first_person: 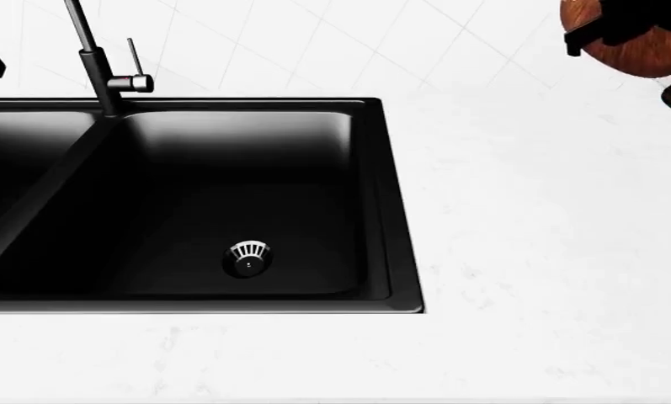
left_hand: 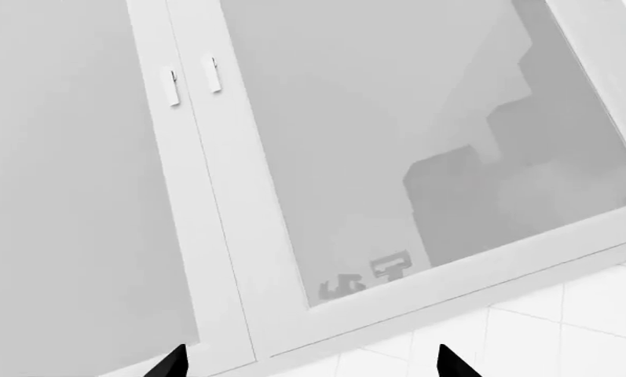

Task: Move the fresh-baked cupcake off the tray onto the counter, and place the bowl used for mixing into the sink.

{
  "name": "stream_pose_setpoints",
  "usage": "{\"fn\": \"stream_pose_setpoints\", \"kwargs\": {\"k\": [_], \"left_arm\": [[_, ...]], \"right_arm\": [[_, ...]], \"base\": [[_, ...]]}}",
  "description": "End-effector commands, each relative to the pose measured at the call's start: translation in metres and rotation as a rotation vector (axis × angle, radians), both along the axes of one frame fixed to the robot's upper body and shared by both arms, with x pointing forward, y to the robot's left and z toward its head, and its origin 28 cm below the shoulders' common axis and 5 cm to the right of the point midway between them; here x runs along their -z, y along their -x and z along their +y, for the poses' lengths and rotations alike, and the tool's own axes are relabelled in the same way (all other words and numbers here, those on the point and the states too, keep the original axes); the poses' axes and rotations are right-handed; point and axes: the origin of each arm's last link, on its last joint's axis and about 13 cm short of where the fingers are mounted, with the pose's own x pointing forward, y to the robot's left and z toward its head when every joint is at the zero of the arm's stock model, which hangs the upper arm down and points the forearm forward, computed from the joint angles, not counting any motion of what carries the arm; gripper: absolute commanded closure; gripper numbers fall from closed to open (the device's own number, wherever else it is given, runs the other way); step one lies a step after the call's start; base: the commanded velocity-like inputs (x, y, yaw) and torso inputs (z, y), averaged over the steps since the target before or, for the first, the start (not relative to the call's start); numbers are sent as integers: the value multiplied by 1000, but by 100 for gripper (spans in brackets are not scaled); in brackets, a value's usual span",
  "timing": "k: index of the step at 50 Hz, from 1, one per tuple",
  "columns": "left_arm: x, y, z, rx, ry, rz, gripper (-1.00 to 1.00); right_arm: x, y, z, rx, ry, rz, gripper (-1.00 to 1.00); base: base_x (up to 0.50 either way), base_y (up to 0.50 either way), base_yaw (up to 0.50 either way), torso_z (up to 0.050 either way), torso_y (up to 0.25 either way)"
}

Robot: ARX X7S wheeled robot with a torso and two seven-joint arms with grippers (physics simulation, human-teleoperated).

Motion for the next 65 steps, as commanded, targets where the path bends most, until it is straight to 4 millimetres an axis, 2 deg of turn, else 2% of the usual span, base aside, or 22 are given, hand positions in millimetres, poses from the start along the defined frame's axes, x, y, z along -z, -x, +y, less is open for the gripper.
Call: {"fn": "stream_pose_setpoints", "kwargs": {"k": [1, 8, 26, 34, 41, 48, 57, 62, 65], "left_arm": [[-1, 2, 1, -2, 2, -5, -100], [-3, 5, 3, -7, 3, -13, -100], [-3, 13, 8, -21, 13, -27, -100], [-4, 15, 10, -26, 15, -33, -100], [-4, 17, 11, -27, 15, -39, -100], [-6, 19, 13, -31, 14, -44, -100], [-5, 21, 12, -29, 17, -44, -100], [-5, 22, 13, -34, 17, -43, -100], [-5, 23, 13, -33, 18, -44, -100]], "right_arm": [[-15, -11, 32, -146, 36, -20, 100], [-14, -21, 61, -287, 74, 6, 100], [-10, -40, 127, -503, 131, 50, 100], [0, -51, 154, -578, 138, 80, 100], [8, -52, 177, -662, 126, 91, 100], [22, -55, 203, -726, 141, 123, 100], [56, -62, 238, -793, 109, 179, 100], [67, -64, 247, -799, 142, 226, 100], [81, -64, 254, -820, 174, 277, 100]], "base": [[0, 0, 0, 0, 0], [0, 0, 0, 0, 0], [0, 0, 0, 0, 1], [0, 0, 0, 0, 0], [0, 0, 0, 0, 0], [0, 0, 0, 0, 1], [0, 0, 0, 0, 0], [0, 0, 0, 0, 0], [0, 0, 0, 0, 0]]}}
